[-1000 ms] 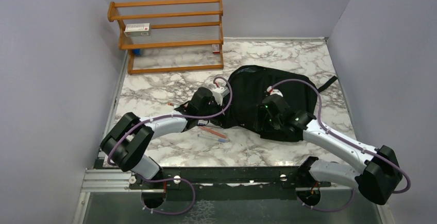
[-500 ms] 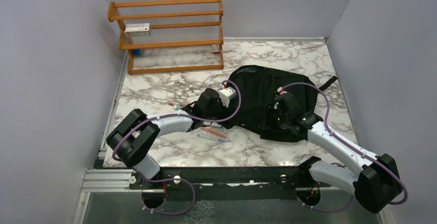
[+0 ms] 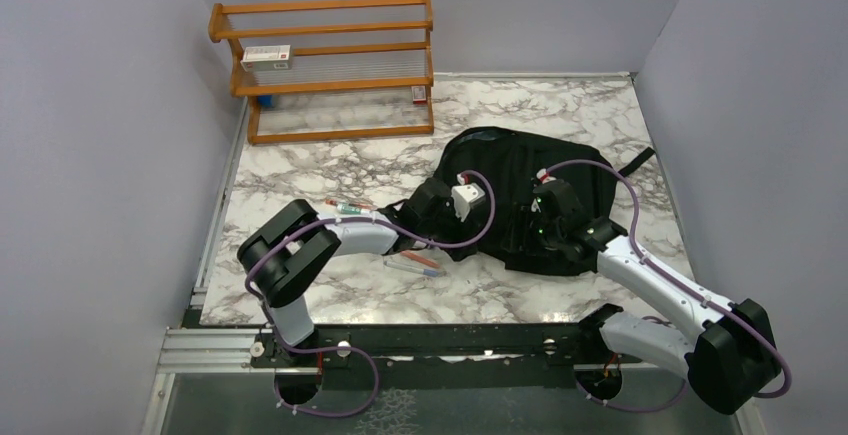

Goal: Pack the student bag
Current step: Zip the student bag at the center of the board.

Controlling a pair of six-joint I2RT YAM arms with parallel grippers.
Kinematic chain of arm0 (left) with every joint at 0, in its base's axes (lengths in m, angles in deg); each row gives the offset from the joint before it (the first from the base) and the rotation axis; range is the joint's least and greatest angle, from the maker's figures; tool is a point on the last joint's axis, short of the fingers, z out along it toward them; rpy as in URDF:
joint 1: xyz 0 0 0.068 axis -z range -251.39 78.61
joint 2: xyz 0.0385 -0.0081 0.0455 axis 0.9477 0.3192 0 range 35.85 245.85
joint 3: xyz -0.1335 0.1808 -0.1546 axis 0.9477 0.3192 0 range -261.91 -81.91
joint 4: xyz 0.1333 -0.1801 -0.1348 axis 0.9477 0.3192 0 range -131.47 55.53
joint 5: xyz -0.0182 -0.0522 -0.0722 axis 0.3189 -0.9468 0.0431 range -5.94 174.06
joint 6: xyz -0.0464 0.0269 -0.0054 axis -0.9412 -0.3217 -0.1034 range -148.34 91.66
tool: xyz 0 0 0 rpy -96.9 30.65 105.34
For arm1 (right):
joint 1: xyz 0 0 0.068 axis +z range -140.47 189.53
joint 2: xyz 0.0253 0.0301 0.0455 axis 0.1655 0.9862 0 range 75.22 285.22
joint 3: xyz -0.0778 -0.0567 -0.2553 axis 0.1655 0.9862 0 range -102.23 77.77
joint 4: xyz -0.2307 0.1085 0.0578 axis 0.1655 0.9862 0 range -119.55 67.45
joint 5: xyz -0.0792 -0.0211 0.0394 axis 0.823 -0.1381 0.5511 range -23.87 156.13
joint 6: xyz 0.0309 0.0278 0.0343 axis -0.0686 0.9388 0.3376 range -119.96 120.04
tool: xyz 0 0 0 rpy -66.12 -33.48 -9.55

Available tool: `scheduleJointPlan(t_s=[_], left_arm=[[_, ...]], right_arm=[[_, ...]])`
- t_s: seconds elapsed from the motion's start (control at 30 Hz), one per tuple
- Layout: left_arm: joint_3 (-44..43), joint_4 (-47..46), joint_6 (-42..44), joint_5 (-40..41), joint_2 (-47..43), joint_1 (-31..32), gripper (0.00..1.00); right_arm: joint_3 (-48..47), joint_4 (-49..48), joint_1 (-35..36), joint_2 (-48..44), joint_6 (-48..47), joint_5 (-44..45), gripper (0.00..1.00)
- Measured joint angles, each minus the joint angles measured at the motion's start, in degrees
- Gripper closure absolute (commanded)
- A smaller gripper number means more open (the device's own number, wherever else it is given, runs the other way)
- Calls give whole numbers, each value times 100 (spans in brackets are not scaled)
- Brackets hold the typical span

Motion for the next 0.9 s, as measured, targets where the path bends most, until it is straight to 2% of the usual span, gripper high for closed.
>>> scheduleJointPlan(t_s=[0.27, 0.37, 0.5, 0.6, 0.73, 0.9], left_arm=[[-350, 162, 155, 22, 326, 101, 37], [-380, 216, 214, 37, 341, 138, 37], [-380, 254, 256, 48, 341, 225, 31], [-380, 280, 282, 70, 328, 293, 32], [-378, 330, 313, 87, 308, 326, 38], [-380, 398, 334, 179, 302, 332, 51]], right_arm=[[2, -50, -2, -2, 0, -83, 42], [11, -90, -2, -2, 0, -103, 42], [22, -114, -2, -2, 0, -122, 42], [31, -133, -2, -2, -2, -136, 42], [33, -146, -2, 0, -4, -155, 42], [35, -162, -2, 2, -15, -170, 42]])
